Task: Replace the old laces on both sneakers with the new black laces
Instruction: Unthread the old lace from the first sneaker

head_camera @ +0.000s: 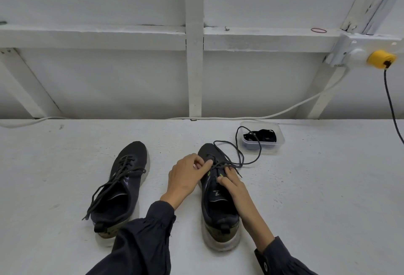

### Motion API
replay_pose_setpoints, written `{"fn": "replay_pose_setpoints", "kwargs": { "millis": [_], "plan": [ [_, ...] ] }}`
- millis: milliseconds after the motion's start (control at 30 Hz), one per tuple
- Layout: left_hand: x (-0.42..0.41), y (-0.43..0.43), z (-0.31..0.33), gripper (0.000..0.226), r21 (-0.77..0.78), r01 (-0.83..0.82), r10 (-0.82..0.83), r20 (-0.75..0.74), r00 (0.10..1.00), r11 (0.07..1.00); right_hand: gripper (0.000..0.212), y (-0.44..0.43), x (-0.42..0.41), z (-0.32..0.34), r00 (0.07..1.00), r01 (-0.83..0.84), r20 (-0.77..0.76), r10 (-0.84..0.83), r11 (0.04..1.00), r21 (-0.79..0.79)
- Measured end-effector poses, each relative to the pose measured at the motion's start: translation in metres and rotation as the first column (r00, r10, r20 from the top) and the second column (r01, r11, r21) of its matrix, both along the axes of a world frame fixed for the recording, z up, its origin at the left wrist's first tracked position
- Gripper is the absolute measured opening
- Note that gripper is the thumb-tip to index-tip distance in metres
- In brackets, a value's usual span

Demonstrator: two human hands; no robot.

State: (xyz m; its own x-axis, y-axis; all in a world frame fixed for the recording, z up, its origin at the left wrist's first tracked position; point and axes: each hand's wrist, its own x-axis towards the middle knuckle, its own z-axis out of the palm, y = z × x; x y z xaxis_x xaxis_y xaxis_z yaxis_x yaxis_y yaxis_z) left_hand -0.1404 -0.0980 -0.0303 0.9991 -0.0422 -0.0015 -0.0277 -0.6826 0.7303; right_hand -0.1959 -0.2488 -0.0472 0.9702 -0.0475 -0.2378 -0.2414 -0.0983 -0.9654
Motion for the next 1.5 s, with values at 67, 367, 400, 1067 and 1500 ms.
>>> {"fn": "replay_pose_setpoints", "kwargs": {
  "millis": [67, 367, 400, 1067, 1500],
  "plan": [
    [-0.003, 0.001, -0.007, 0.023, -0.043, 0.058, -0.058, 0.001, 0.998, 0.997, 0.047, 0.000, 0.001, 0.000, 1.000, -0.003, 0.007, 0.003, 1.000, 0.018],
    [0.009, 0.004, 0.012, 0.023, -0.104, -0.058, 0.068, 0.095, 0.993, 0.993, 0.061, -0.001, 0.001, -0.004, 1.000, -0.002, -0.007, 0.003, 1.000, 0.015],
    [0.007, 0.002, 0.011, 0.027, -0.102, -0.049, 0.056, 0.066, 0.996, 0.994, 0.061, -0.001, 0.001, -0.004, 1.000, -0.001, 0.004, 0.001, 1.000, 0.023],
    [-0.002, -0.001, -0.012, 0.018, -0.273, -0.051, 0.043, -0.036, 0.998, 0.961, 0.053, 0.002, -0.001, 0.001, 1.000, 0.010, 0.024, -0.012, 0.996, 0.091],
    [0.001, 0.004, 0.001, 0.028, -0.456, -0.144, 0.136, -0.050, 0.989, 0.878, 0.047, 0.000, -0.002, 0.003, 0.997, -0.012, 0.081, 0.005, 0.996, 0.090]
  ]
}}
